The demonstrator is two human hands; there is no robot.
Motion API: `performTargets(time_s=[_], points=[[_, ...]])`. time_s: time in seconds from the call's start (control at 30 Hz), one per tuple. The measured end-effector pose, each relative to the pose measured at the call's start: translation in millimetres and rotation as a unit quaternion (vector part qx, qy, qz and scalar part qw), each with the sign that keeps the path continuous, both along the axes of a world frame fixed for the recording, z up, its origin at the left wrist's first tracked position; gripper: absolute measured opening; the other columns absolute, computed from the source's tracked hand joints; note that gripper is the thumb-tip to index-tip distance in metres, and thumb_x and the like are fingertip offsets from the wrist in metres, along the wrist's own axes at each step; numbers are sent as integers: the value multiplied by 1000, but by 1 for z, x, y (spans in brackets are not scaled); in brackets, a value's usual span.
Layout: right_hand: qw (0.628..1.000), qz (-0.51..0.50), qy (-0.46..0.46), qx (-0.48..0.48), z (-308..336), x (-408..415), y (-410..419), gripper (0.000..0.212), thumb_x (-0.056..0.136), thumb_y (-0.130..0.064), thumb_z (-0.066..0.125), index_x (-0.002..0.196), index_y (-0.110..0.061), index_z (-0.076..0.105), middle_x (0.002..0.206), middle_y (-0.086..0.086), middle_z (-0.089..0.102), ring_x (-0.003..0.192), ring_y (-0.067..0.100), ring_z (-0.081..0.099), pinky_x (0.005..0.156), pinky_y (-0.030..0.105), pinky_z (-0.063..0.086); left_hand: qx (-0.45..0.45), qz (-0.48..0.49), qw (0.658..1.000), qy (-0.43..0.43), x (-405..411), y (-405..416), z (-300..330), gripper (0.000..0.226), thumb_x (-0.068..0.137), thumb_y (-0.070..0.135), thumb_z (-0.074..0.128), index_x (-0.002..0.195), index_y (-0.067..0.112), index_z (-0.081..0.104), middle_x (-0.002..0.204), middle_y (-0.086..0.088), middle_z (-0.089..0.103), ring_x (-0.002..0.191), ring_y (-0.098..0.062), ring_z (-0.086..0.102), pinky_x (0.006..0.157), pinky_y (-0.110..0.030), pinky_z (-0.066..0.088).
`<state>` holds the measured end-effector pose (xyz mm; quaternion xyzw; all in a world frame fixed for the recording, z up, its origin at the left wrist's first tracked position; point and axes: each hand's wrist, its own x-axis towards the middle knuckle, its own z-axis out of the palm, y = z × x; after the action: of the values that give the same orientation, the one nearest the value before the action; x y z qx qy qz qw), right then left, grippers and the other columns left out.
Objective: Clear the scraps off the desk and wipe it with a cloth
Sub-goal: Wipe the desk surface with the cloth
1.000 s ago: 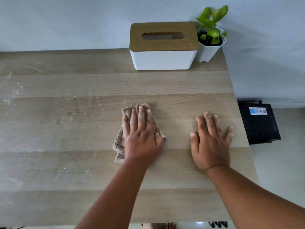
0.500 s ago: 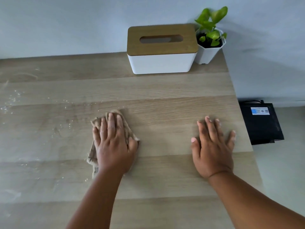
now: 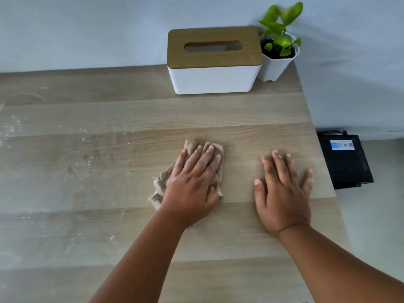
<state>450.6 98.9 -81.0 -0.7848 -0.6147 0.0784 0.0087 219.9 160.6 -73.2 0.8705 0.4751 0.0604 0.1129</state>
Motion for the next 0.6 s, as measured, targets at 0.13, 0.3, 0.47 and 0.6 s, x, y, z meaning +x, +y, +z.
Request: performTargets(time_s=[0.13, 0.3, 0.47, 0.6], points=[[1000, 2, 0, 1, -1, 0, 0, 64, 102, -50, 24, 161, -25, 26, 173, -3, 8, 160, 23, 0, 123, 68, 3, -11, 106, 994, 27, -38, -12, -4, 83, 85, 49, 45, 161, 21, 31, 172, -2, 17, 159, -21, 11, 128, -54, 11], [1000, 5, -1, 1, 2, 1, 0, 65, 102, -49, 23, 161, -24, 27, 173, -1, 9, 160, 24, 1, 123, 68, 5, -62, 340, 936, 61, -15, 43, 0, 87, 85, 53, 26, 165, 20, 13, 174, -5, 1, 160, -24, -4, 127, -54, -3], [1000, 2, 0, -6, 3, 0, 1, 65, 102, -49, 20, 162, -25, 23, 173, -2, 8, 160, 22, -2, 123, 67, 5, -63, 207, 974, 61, 54, 91, 1, 86, 88, 55, 27, 165, 22, 6, 173, -3, -3, 160, -26, -6, 127, -55, -6], [1000, 1, -2, -2, 1, 0, 0, 64, 102, -50, 21, 162, -26, 26, 173, -2, 10, 160, 22, 1, 123, 67, 6, -39, -15, 998, 47, 86, 70, 5, 82, 88, 52, 32, 164, 25, 21, 173, -1, 10, 160, -21, 3, 128, -52, -1]])
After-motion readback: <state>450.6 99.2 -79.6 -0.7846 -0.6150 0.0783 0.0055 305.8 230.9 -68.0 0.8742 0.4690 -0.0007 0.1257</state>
